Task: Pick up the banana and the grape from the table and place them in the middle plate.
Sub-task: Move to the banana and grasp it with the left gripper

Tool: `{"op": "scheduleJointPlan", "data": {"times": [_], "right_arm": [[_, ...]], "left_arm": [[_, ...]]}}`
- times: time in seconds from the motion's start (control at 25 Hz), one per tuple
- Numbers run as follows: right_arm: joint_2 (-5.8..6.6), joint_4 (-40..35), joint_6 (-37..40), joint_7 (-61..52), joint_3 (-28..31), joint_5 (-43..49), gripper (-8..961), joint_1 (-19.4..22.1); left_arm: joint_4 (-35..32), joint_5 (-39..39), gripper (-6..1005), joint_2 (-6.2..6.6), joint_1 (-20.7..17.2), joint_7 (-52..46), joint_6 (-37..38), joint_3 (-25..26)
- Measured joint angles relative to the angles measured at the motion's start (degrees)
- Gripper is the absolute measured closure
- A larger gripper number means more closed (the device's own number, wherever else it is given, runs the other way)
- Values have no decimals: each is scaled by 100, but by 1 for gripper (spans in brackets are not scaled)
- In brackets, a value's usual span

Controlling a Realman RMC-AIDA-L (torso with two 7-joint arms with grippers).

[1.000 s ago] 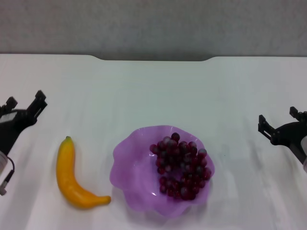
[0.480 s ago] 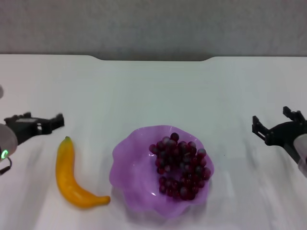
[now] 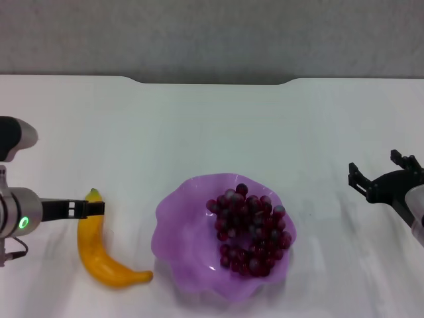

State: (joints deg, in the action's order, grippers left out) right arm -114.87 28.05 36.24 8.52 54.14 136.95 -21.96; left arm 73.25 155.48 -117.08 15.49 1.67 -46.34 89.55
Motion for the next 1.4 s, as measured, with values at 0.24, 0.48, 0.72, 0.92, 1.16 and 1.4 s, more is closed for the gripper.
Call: {"op": "scheduleJointPlan", "data": {"times": [0.24,0.48,0.72,0.92,1.16,1.4], "right_arm": [[0,-50,-4,-4,7,-2,56,-1],[0,-54,2,-12,0,-2,56,-1],[0,-55,8,-16,0,-2,56,-1],[0,-50,3,-17,0,-2,56,-5],[0,-52,9,-22,0,-2,56,-8],[0,-54,21,-37,0,-7,56,-2]], "left_arm": [[26,581,105,-1,91,-1062,-79,-456],[-282,890,124,0,303,-1643,-92,-702],[-706,899,143,-6,503,-1758,24,-794],[-830,901,158,-8,538,-1762,222,-835],[-1042,905,177,-7,588,-1750,365,-843],[-1137,906,196,-9,642,-1747,366,-843]]}}
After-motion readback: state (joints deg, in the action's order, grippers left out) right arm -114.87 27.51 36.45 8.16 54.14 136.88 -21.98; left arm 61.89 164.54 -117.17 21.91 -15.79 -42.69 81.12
